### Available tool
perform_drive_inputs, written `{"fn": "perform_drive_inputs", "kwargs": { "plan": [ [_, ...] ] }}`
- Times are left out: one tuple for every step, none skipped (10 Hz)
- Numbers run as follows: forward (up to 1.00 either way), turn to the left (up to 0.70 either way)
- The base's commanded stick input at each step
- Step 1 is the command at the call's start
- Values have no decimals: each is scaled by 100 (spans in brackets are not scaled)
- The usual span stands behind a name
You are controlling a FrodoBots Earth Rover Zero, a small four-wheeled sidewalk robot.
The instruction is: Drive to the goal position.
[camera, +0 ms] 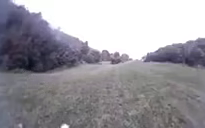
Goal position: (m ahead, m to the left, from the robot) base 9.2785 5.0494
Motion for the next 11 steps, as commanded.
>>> {"fn": "perform_drive_inputs", "kwargs": {
  "plan": [
    [70,0],
    [70,0],
    [70,-5],
    [70,-23],
    [70,-29],
    [70,-26],
    [70,-8],
    [70,0],
    [70,-1],
    [70,-10],
    [70,-19]
  ]
}}
